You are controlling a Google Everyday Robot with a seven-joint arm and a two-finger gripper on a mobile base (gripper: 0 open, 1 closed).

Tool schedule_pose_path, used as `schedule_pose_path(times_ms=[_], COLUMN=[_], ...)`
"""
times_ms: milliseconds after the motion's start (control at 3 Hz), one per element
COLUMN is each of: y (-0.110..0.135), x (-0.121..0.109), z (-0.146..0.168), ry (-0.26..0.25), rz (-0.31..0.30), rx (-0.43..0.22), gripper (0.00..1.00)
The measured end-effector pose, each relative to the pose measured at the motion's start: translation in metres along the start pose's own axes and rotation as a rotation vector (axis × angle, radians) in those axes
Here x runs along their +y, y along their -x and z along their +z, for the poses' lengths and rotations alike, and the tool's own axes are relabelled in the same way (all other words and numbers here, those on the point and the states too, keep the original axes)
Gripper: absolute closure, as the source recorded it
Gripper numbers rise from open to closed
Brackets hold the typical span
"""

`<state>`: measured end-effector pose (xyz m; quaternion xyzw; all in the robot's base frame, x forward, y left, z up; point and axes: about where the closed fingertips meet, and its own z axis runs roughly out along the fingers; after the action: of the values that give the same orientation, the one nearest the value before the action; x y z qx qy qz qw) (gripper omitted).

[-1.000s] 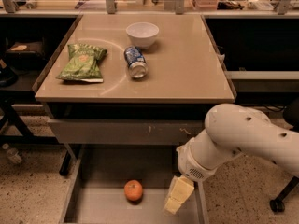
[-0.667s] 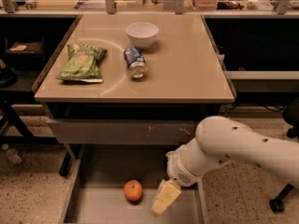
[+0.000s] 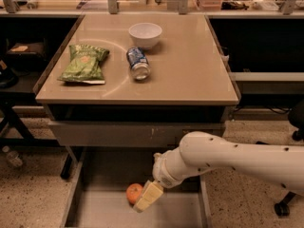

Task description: Pick orange from middle drawer and place on counter

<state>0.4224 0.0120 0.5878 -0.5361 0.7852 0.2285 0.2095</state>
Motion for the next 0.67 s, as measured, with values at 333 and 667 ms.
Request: schedule_pose_path(times_ms=[333, 667], y=[0.0031, 0.002], x=[-0.0036, -0.0003], z=[0.0025, 0.0084], ry=[-0.012, 0.001], rz=[-0.002, -0.003], rx=[-0.011, -0.024], gripper=[0.0, 0.0])
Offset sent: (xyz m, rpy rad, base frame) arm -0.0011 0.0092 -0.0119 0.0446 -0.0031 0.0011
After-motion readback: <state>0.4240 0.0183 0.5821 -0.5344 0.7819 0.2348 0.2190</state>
